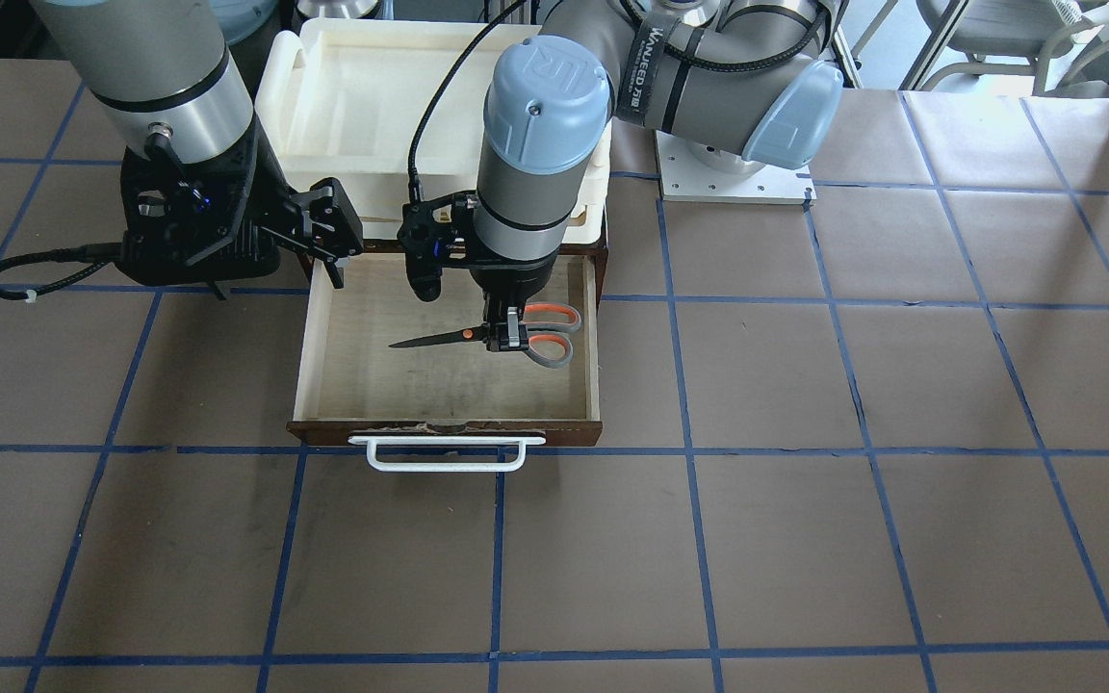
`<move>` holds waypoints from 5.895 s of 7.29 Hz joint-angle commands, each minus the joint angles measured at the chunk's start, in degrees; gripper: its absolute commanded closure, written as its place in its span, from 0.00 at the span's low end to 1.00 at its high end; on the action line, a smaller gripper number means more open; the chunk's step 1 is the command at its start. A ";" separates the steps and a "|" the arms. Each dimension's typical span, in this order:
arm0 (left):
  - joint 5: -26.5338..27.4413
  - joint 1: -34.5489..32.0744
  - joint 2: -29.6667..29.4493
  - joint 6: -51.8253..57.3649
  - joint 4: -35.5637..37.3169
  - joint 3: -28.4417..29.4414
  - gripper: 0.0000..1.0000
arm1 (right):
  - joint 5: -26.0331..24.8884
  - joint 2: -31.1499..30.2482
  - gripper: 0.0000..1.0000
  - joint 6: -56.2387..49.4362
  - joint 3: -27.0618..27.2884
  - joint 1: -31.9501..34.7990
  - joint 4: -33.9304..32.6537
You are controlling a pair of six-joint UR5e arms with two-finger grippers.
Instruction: Place scissors in drawer with both arms
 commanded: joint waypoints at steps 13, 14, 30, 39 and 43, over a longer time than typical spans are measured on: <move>0.78 -2.35 -4.17 -2.34 0.70 -1.45 0.66 | 0.56 -0.15 0.00 -0.11 0.41 0.16 -0.63; 0.61 -2.26 -3.47 -2.86 0.70 -1.45 0.50 | 0.56 -0.15 0.00 -0.11 0.41 0.16 -0.64; 2.01 22.06 19.21 -38.33 -20.12 0.57 0.00 | 0.82 -2.17 0.00 0.15 1.12 0.16 -1.61; 8.39 27.62 22.12 -57.51 -21.28 -2.33 0.00 | 0.82 -2.35 0.00 0.15 1.03 0.16 -1.34; 8.34 24.29 21.68 -58.67 -20.66 -1.98 0.00 | 0.82 -2.35 0.00 0.15 1.03 0.16 -1.25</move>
